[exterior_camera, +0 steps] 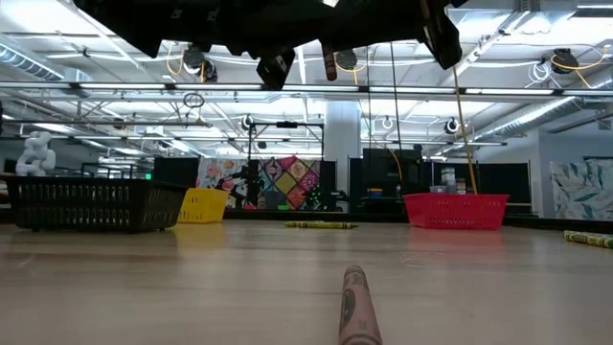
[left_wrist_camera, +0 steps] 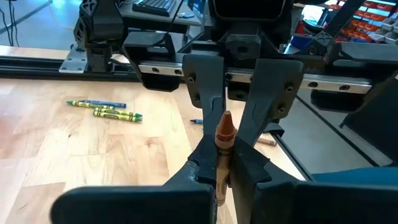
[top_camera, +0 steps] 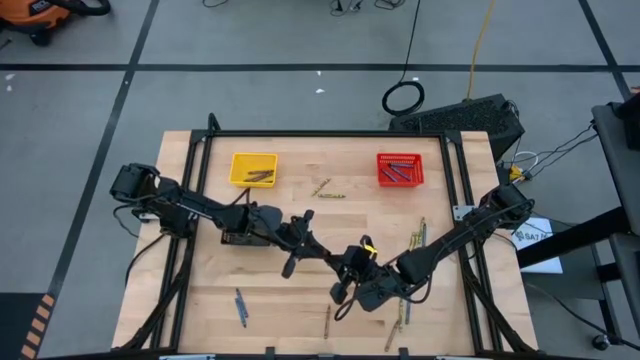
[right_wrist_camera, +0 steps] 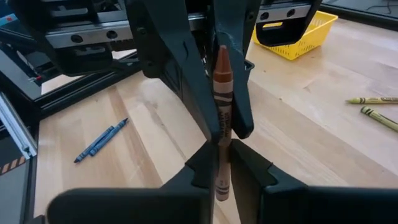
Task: Sort crayons
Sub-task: Put the brown crayon into the yellow bin
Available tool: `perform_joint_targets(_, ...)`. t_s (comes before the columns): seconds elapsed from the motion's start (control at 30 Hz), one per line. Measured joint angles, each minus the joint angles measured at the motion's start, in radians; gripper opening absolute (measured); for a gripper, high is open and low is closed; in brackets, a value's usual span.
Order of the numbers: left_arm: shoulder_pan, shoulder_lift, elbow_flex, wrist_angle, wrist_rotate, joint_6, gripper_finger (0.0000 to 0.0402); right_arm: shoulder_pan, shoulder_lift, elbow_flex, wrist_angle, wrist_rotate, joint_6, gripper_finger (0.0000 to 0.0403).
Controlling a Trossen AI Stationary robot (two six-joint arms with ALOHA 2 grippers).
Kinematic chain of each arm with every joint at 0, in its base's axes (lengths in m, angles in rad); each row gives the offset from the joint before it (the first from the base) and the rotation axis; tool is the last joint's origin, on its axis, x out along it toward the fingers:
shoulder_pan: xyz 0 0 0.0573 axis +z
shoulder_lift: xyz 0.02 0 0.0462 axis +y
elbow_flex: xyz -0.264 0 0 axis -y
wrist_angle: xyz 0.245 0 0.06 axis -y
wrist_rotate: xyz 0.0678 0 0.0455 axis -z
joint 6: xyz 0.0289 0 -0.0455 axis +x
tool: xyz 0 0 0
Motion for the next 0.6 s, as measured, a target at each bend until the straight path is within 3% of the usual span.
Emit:
perform_joint_targets(0.3, 0.040, -0.022, 0.000, -0.143, -0.007, 0.058, 0.0013, 0.001, 0.000, 0.000, -0.022, 0.002, -0.001, 0.0087)
perform_joint_targets(0.6, 0.116, -0.151, -0.001, -0.555, -0.009, 0.157, 0.0013, 0.002, 0.000, 0.000, -0.054, -0.001, 0.000, 0.0109)
